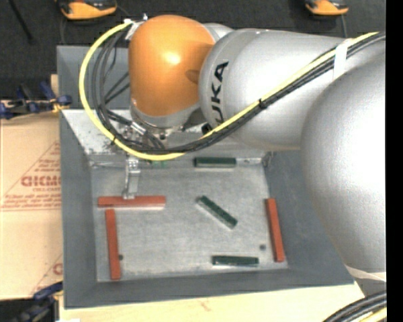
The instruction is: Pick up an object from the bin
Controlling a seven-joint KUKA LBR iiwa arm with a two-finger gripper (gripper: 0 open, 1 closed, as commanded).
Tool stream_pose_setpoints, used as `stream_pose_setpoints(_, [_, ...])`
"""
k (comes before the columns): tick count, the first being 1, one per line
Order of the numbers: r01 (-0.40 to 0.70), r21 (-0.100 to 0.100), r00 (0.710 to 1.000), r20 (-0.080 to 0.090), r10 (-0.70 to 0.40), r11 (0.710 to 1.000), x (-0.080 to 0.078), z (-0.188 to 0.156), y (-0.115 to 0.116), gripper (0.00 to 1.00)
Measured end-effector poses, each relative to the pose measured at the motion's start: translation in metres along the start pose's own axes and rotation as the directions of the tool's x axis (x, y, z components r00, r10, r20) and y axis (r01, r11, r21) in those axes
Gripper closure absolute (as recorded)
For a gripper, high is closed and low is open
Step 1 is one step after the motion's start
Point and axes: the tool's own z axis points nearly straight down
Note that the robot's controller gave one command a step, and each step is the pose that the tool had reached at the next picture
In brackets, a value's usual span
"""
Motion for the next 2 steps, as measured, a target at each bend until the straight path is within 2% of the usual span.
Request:
stream_pose_setpoints(1, [0.188,0.000,0.982,0.008,-0.188,0.982,0.018,0.143,-0.045,0.00])
stream_pose_setpoints(2, [0.079,0.000,0.997,0.011,-0.079,0.997,-0.044,0.157,-0.056,0.00])
